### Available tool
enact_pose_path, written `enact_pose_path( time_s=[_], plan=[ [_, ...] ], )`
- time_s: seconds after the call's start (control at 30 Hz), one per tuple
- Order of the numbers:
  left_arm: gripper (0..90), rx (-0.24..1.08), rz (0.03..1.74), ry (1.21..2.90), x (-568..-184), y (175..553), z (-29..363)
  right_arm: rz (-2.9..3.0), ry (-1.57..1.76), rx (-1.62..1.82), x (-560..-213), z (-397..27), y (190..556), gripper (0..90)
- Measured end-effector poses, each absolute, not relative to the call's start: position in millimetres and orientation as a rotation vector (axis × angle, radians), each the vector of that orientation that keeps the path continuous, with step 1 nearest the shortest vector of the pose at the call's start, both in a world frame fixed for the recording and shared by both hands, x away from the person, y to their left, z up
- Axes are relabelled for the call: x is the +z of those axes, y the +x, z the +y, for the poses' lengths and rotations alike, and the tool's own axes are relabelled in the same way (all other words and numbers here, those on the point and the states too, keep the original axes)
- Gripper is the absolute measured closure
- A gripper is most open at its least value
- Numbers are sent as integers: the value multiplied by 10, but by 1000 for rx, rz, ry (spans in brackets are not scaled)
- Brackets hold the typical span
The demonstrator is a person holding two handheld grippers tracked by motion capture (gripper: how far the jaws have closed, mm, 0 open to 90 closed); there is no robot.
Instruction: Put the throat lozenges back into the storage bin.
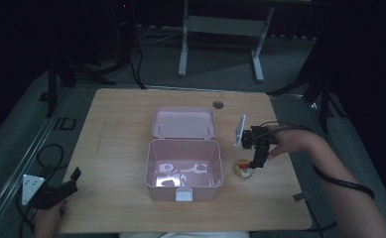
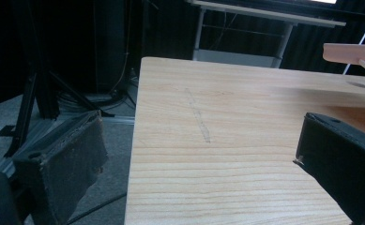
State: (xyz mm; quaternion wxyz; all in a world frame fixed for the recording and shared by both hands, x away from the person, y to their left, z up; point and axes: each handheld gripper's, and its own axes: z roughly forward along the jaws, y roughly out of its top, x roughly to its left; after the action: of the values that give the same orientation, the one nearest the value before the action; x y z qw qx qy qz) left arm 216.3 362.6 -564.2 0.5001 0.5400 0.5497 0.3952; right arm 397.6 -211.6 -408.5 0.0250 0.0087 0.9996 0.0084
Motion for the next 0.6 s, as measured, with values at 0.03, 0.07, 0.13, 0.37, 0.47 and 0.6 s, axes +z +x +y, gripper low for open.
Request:
enact_pose_path(
  time_s=[0.03,0.07,0.13,0.37,0.47,0.6],
  plan=[
    [24,954,1330,1305,-5642,2164,3627,3101,21,17,-4163,-2106,3997,130],
    [24,954,1330,1305,-5642,2164,3627,3101,21,17,-4163,-2106,3997,130],
    [24,954,1329,1306,-5642,2164,3627,3109,32,12,-4260,-2097,4024,130],
    [24,955,1329,1307,-5642,2164,3626,3127,40,12,-4559,-2103,4075,131],
    [24,955,1330,1306,-5642,2164,3626,3128,45,16,-4645,-2109,4089,134],
    [24,954,1330,1307,-5642,2165,3626,3144,58,-36,-4821,-2121,4121,140]
  ],
)
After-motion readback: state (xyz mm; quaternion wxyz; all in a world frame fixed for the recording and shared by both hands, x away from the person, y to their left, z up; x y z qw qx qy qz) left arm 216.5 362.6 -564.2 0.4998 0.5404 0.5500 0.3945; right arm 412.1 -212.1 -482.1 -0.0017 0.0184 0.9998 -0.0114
